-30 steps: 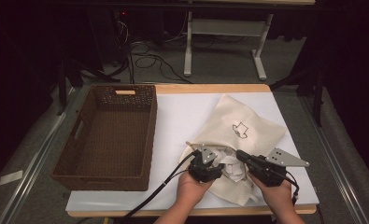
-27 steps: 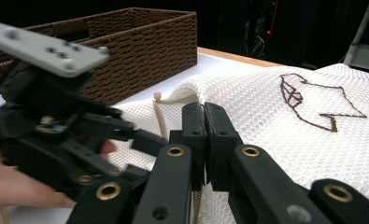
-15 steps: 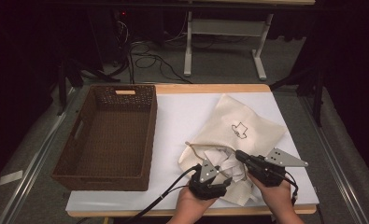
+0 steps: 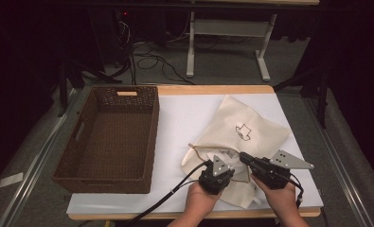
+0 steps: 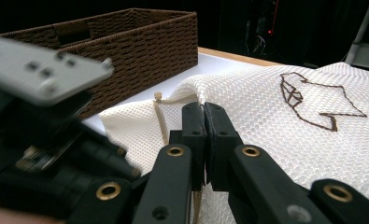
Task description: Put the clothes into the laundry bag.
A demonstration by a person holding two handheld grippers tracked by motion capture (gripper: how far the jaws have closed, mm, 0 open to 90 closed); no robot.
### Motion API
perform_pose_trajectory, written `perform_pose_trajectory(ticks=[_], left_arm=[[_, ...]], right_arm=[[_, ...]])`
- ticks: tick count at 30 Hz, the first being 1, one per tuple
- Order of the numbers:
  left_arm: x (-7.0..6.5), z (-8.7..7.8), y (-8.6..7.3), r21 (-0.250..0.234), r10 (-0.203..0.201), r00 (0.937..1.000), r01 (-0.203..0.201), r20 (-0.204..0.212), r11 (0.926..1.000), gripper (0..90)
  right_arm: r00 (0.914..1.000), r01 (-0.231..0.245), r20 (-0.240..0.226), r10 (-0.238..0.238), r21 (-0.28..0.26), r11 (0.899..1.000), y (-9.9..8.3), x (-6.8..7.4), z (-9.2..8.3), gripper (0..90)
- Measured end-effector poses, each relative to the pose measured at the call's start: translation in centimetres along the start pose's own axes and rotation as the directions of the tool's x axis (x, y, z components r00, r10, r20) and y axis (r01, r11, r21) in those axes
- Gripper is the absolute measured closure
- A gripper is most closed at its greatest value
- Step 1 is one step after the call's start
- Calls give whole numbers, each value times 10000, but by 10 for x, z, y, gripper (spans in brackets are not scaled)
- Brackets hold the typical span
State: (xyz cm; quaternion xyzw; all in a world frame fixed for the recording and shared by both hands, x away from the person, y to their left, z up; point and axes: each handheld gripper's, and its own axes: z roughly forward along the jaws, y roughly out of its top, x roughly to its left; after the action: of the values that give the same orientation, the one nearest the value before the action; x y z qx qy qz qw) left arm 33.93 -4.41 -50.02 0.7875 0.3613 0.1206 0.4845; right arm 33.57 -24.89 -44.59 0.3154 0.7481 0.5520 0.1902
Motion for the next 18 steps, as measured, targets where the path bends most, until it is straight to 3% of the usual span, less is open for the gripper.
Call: perform_pose_trajectory(ticks=[3,8,14,18], left_arm=[[12,6,5,-10,-235,9986,235,-484,9997,874],[24,14,9,-212,-252,9904,225,-1357,9995,877],[32,14,13,-772,-418,9704,240,-2379,9967,877],[39,25,8,67,-764,9774,793,-1971,9968,836]], right_arm=[[9999,101,19,-101,28,9999,0,1,1,892],[10000,22,34,-22,9,10000,0,1,0,892],[10000,56,42,-56,23,10000,0,0,-1,892],[9999,117,-9,-117,57,9999,-1,1,1,892]])
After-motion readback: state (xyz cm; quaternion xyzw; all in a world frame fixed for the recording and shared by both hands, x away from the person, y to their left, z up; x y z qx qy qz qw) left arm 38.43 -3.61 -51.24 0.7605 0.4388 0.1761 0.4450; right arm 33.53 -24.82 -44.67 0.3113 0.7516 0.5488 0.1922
